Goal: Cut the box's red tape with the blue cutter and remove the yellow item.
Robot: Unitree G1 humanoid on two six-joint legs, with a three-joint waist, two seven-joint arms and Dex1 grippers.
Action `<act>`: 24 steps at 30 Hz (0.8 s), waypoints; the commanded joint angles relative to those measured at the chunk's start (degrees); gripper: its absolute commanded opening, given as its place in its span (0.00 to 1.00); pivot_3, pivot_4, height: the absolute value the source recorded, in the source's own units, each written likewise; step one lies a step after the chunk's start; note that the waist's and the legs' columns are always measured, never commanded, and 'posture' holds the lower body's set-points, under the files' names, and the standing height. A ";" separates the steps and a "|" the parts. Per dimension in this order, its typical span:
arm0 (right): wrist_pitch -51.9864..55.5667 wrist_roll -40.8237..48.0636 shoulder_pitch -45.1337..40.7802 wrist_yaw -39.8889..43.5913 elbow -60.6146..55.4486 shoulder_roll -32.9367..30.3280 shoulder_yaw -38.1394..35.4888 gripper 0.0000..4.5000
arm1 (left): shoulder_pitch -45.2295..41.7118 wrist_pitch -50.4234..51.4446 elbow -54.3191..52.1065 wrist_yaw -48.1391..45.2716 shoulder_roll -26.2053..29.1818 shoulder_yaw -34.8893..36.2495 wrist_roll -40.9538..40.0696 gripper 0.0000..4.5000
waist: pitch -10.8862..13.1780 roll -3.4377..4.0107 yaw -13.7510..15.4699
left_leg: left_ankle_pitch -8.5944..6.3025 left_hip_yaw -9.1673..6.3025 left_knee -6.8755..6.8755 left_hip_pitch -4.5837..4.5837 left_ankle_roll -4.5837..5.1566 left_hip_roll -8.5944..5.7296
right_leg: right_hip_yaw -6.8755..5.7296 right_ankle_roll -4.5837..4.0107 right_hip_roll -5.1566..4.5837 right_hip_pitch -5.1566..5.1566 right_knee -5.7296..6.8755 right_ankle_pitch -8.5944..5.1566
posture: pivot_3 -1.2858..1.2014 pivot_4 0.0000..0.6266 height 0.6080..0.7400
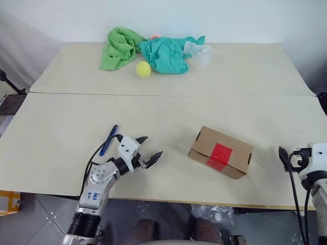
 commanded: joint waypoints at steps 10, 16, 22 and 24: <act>6.81 -2.15 3.05 -6.80 -7.36 0.45 -3.15 1.00 | -3.13 5.01 2.46 3.99 -1.32 -0.44 1.68 0.99 | 0.00 0.00 0.30 | 0.00 0.00 0.08 -0.01 0.00 -0.01 | 0.03 0.00 0.01 0.03 0.03 0.00 | 0.52 0.24 1.00; 12.61 2.18 8.73 -2.85 -17.35 1.24 -2.97 0.79 | -7.19 7.76 5.04 0.32 -1.81 -1.74 0.25 0.80 | -0.01 0.02 1.09 | -0.03 -0.02 0.27 -0.05 0.01 0.00 | 0.12 0.00 0.04 0.03 0.11 0.00 | 0.52 0.24 1.00; 19.98 5.65 12.63 1.08 -26.64 0.00 -1.57 0.35 | -13.54 5.99 11.70 -2.40 -3.42 -2.72 0.78 0.39 | -0.01 0.02 1.66 | -0.15 -0.19 0.73 -0.30 0.12 -0.02 | 0.56 0.06 0.26 0.01 0.10 0.03 | 0.52 0.24 1.00; 23.58 7.51 12.63 2.55 -30.18 -1.04 -0.21 0.16 | -17.19 5.08 15.62 -4.26 -4.03 -3.15 0.77 0.23 | -0.01 0.01 1.78 | -0.15 -0.21 0.78 -0.34 0.15 -0.06 | 0.70 0.09 0.28 0.00 0.11 0.05 | 0.52 0.24 1.00</act>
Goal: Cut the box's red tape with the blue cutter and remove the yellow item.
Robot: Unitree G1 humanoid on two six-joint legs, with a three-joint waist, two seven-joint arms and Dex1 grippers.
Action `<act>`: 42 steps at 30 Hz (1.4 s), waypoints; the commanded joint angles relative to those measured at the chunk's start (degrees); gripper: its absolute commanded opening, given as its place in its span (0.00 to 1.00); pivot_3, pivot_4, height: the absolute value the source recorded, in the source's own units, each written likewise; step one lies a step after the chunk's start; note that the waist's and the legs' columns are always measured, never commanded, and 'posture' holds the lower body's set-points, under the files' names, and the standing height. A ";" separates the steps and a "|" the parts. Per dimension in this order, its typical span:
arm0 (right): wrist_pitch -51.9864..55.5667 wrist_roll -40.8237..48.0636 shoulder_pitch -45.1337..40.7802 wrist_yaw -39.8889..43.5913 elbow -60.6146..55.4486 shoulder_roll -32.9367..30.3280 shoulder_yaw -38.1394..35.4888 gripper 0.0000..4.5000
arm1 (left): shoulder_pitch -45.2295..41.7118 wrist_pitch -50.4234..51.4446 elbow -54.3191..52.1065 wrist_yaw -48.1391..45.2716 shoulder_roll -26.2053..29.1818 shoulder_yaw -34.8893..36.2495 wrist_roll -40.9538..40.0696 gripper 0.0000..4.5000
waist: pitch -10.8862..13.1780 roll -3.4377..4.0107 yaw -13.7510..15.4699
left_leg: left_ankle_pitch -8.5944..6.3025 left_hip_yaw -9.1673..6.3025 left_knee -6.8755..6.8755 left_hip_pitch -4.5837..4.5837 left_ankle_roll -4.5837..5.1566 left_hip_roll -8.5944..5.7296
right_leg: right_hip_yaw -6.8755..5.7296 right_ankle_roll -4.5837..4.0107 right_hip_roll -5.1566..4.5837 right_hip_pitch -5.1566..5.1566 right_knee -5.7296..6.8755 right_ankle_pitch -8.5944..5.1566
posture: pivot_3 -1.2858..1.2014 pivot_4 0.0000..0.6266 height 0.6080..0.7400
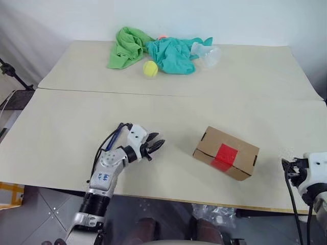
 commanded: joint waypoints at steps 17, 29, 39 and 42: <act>25.37 17.72 -10.63 7.77 -15.25 -9.88 4.93 0.00 | -20.52 -5.60 23.69 -14.78 -8.97 -6.90 2.41 0.01 | 0.51 -0.87 -0.28 | 0.04 0.09 0.57 -0.81 0.15 -0.18 | 0.22 0.25 0.05 -0.69 0.16 0.20 | 0.52 0.24 1.00; 20.92 12.52 -29.50 10.56 -1.46 -11.12 17.43 0.00 | -18.18 1.66 13.35 -19.13 -8.60 -10.38 2.80 0.01 | 0.57 -0.97 -0.78 | 0.04 0.17 0.91 -0.89 0.18 -0.19 | 0.47 0.26 0.05 -0.79 0.44 0.29 | 0.52 0.24 1.00; 7.43 1.86 -41.75 11.70 14.69 -5.64 27.42 0.00 | -15.67 11.14 0.03 -21.65 -5.58 -12.50 1.83 0.01 | 0.57 -0.98 -1.55 | 0.05 0.23 0.92 -0.89 0.20 -0.22 | 0.52 0.27 0.05 -0.79 0.47 0.29 | 0.52 0.24 1.00; 3.96 -2.62 -43.35 8.41 17.38 -4.82 26.47 0.00 | -14.59 13.69 -2.94 -20.51 -4.67 -11.62 1.83 0.01 | 0.57 -0.98 -1.79 | 0.05 0.21 0.93 -0.89 0.20 -0.21 | 0.51 0.27 0.05 -0.79 0.50 0.29 | 0.52 0.24 1.00</act>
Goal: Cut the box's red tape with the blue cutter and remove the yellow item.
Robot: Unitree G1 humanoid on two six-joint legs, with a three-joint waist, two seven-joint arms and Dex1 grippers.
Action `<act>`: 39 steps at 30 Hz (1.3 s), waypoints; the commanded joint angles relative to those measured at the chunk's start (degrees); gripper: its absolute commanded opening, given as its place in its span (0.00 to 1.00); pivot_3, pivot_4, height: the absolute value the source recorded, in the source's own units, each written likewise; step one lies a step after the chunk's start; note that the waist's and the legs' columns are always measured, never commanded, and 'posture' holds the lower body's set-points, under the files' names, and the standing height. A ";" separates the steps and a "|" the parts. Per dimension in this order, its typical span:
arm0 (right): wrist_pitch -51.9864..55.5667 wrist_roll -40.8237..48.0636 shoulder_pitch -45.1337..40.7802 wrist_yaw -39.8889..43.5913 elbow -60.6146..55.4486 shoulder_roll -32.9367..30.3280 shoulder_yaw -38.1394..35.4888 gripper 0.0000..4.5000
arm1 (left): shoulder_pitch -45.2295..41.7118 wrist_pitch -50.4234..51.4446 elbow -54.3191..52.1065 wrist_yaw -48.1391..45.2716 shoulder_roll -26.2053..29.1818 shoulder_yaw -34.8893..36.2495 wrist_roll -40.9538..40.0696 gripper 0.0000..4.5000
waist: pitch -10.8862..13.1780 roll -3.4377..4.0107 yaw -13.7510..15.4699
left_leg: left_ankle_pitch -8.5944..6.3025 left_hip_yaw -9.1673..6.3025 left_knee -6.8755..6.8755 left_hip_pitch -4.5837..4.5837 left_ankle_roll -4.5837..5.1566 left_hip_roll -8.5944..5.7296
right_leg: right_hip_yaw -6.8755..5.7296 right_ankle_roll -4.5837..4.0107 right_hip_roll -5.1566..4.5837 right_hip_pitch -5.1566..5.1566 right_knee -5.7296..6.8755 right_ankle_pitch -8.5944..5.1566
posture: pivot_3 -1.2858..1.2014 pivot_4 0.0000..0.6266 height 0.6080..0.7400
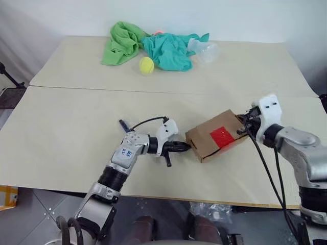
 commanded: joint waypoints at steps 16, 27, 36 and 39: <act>12.69 -3.78 12.55 -6.38 -21.89 -4.62 -15.57 0.00 | -2.14 -3.45 0.49 12.71 3.18 7.43 0.26 0.01 | 0.00 0.01 0.33 | 0.00 0.04 0.03 -0.02 0.00 0.00 | 0.08 0.00 0.00 -0.06 0.07 0.00 | 0.52 0.24 1.00; 35.23 7.79 18.69 -1.35 -41.18 -5.21 -11.22 0.00 | -6.30 -13.56 11.03 15.20 -4.75 6.74 0.01 0.01 | 0.04 -0.08 0.14 | 0.00 0.02 0.10 0.00 0.00 -0.01 | 0.12 0.00 -0.02 -0.06 0.11 0.01 | 0.52 0.24 1.00; 29.71 4.73 10.36 -5.69 -31.51 -1.90 -5.04 0.00 | -6.37 -9.70 7.87 5.22 -4.16 4.08 -2.81 0.01 | 0.04 -0.10 -0.11 | 0.01 0.09 0.14 0.06 0.01 -0.05 | 0.22 -0.02 -0.03 -0.07 0.22 0.03 | 0.52 0.24 1.00; 26.95 3.80 8.34 -5.54 -27.95 -2.13 -3.26 0.00 | -5.27 -6.00 4.00 1.98 -3.24 2.57 -3.90 0.01 | 0.04 -0.10 -0.15 | 0.01 0.10 0.14 0.06 0.02 -0.04 | 0.21 -0.02 -0.03 -0.07 0.23 0.03 | 0.52 0.24 1.00</act>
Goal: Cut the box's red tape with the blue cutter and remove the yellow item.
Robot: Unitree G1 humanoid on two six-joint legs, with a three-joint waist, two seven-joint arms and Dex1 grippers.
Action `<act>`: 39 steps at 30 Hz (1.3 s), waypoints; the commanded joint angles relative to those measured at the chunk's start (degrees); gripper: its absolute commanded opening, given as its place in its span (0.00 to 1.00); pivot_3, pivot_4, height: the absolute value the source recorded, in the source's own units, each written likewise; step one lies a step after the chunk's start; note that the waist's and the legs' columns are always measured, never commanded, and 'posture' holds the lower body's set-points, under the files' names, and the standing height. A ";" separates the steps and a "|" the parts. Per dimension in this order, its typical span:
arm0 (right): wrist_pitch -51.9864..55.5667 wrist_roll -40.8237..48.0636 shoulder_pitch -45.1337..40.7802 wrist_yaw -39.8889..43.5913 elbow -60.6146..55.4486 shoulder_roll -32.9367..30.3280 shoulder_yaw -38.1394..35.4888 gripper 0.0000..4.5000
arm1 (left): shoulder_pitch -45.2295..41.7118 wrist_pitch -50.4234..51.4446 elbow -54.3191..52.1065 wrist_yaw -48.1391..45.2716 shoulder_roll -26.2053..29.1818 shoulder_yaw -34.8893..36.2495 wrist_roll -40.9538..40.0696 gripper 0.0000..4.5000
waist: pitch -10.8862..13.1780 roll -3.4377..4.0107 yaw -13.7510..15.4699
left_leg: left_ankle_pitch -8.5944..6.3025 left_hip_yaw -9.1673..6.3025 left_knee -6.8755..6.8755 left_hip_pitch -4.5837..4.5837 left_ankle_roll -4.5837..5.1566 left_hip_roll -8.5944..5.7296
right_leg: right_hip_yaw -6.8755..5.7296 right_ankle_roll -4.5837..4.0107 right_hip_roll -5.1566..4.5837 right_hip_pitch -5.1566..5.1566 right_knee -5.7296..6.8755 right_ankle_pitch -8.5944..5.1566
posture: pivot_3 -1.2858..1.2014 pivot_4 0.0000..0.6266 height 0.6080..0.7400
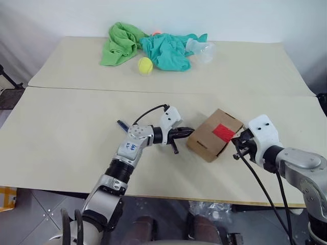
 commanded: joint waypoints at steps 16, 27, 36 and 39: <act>-20.69 -5.58 -9.51 7.03 16.65 -2.51 9.10 0.00 | 3.02 14.31 -17.21 -4.68 0.34 -5.62 -4.59 0.01 | 0.00 0.00 -0.24 | 0.02 0.05 0.01 0.03 0.02 0.00 | 0.03 0.00 0.00 0.00 0.04 0.00 | 0.52 0.24 1.00; -7.65 -5.01 0.09 3.23 1.93 -6.48 -10.53 0.00 | 3.58 16.19 -16.88 3.89 9.25 3.50 -3.24 0.01 | 0.00 0.01 0.55 | 0.01 -0.07 0.06 -0.02 0.01 0.03 | -0.01 -0.01 0.00 0.00 0.07 -0.01 | 0.52 0.24 1.00; 8.78 4.25 11.41 8.17 -13.25 -6.85 -9.65 0.00 | -7.88 -2.95 8.19 12.55 3.36 6.49 0.43 0.01 | 0.00 -0.13 1.26 | 0.01 -0.04 0.29 -0.05 0.02 -0.02 | 0.08 0.01 -0.02 0.02 0.18 0.01 | 0.52 0.24 1.00; 9.99 4.67 10.27 6.57 -13.98 -4.45 -7.66 0.00 | -10.48 -7.31 14.58 11.46 1.03 6.22 0.60 0.01 | 0.03 -0.17 1.24 | 0.00 -0.05 0.38 -0.06 0.02 -0.01 | 0.09 0.00 -0.02 0.01 0.26 0.01 | 0.52 0.24 1.00</act>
